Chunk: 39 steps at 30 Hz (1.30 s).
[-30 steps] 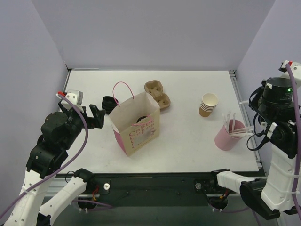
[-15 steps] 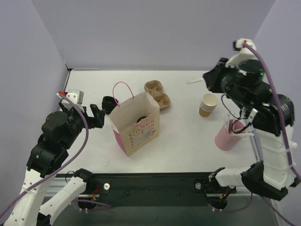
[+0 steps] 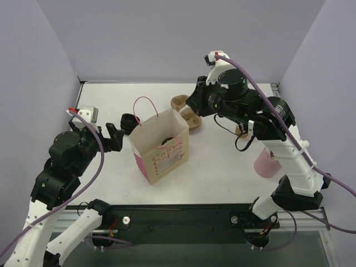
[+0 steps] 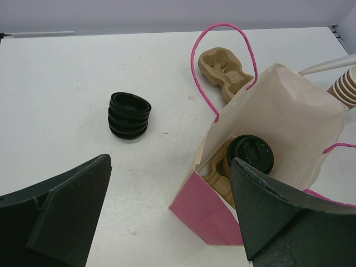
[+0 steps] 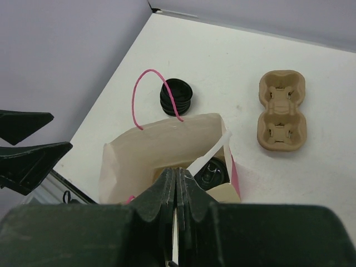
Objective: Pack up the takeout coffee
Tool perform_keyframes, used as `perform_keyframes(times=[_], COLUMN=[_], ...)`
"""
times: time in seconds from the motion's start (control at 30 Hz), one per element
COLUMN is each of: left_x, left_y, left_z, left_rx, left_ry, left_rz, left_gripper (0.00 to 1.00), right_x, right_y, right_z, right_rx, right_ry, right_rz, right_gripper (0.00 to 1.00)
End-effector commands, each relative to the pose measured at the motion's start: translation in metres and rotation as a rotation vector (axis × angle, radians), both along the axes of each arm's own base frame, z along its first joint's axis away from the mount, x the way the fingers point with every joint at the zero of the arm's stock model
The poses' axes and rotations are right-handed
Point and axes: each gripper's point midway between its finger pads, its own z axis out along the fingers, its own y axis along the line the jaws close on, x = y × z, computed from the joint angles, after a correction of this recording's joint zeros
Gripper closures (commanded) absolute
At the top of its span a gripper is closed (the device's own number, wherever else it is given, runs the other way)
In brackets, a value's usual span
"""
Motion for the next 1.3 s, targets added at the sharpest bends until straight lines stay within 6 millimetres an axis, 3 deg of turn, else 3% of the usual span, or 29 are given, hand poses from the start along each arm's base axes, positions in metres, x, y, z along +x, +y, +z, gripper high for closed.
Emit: perform_keyframes(times=[0.0,0.3,0.6,0.97,1.13,1.27], left_x=[-0.001,0.0,-0.001,-0.004,-0.006,-0.007], left_y=[0.002,-0.002,-0.003,0.001,0.002,0.002], left_z=[0.023,0.02,0.02,0.02,0.017,0.019], left_rx=[-0.028,-0.03,-0.036,-0.03,-0.026,-0.028], left_ry=[-0.054,-0.044,-0.044,-0.045,-0.04,-0.046], left_rz=[0.009,-0.007,-0.012,-0.004,-0.001,-0.006], left_gripper=[0.03,0.03,0.03,0.03,0.03,0.03], right_x=[-0.017,-0.016,-0.023,-0.033,-0.041,-0.031], right_y=[0.001,-0.018,-0.011,0.051,0.084,0.096], right_z=[0.027,0.053,0.056,-0.009,-0.026,-0.058], right_rx=[0.074,0.1,0.116,0.104,0.151,0.135], right_ry=[-0.054,-0.134,-0.134,0.08,0.171,0.266], right_rz=[0.02,-0.045,-0.017,0.163,0.268,0.254], right_gripper=[1.0,1.0,1.0,1.0,1.0,0.89])
